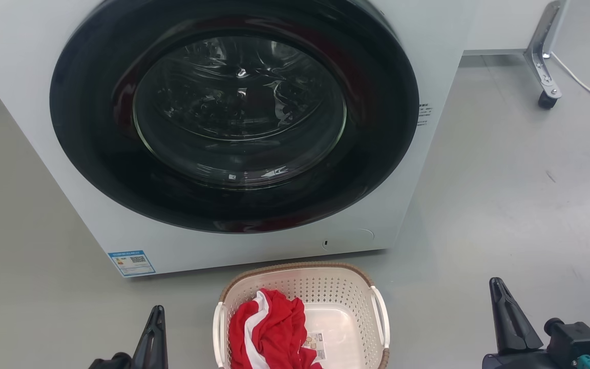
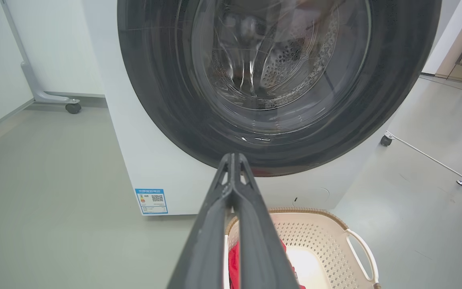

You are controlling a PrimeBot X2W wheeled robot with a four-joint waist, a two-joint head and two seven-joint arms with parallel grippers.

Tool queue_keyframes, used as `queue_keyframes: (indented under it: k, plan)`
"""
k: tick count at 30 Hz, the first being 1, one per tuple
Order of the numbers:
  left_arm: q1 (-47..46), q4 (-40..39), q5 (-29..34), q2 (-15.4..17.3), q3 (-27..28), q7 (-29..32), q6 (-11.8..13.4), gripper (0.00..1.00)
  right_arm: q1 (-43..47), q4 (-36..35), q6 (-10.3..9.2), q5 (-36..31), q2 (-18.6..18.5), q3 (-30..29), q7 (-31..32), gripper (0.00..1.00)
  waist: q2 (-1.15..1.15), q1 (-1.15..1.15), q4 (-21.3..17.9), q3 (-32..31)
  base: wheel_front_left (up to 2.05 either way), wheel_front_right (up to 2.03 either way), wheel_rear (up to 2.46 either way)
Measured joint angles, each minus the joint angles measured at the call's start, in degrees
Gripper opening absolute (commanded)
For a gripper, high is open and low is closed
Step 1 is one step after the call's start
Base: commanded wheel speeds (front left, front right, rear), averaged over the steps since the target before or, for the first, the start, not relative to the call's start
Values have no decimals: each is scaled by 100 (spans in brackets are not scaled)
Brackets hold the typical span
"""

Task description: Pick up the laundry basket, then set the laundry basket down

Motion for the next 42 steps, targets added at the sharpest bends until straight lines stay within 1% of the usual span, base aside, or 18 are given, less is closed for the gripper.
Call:
queue_keyframes:
  k: [3,8,14,15,18,23,30,31,33,37,42]
  plan:
    - [-6,33,-111,-5,45,56,-5,0,-3,29,27,200,25,-71,56,0,0,0,11,-11,0,0,0]
    - [-21,82,-487,-18,148,159,-102,0,-12,70,102,569,80,-187,159,0,0,0,24,-27,0,0,0]
    - [-36,137,-1067,-44,240,298,-159,0,-36,120,166,1049,156,-333,310,0,0,0,39,-44,0,0,0]
    - [-47,147,-1129,-49,263,310,-201,0,-37,133,191,1112,164,-357,314,0,0,0,42,-48,0,0,0]
    - [-90,168,-1371,-58,319,385,-213,0,-40,170,224,1357,202,-433,398,0,0,0,49,-56,0,0,0]
    - [-152,215,-1747,-86,394,499,-304,0,-83,220,303,1719,260,-554,505,0,0,0,61,-70,0,0,0]
    - [-194,297,-2236,-104,520,633,-380,0,-130,281,367,2205,345,-725,660,0,0,0,78,-89,0,0,0]
    - [-206,307,-2293,-108,533,664,-405,0,-132,293,402,2288,359,-750,664,0,0,0,80,-92,0,0,0]
    - [-265,332,-2551,-119,579,716,-419,0,-137,325,433,2499,390,-821,733,0,0,0,88,-100,0,0,0]
    - [-291,372,-2860,-133,651,810,-506,0,-166,371,486,2796,435,-917,816,0,0,0,97,-111,0,0,0]
    - [-335,423,-3216,-147,727,895,-559,0,-225,414,556,3150,493,-1037,914,0,0,0,109,-125,0,0,0]
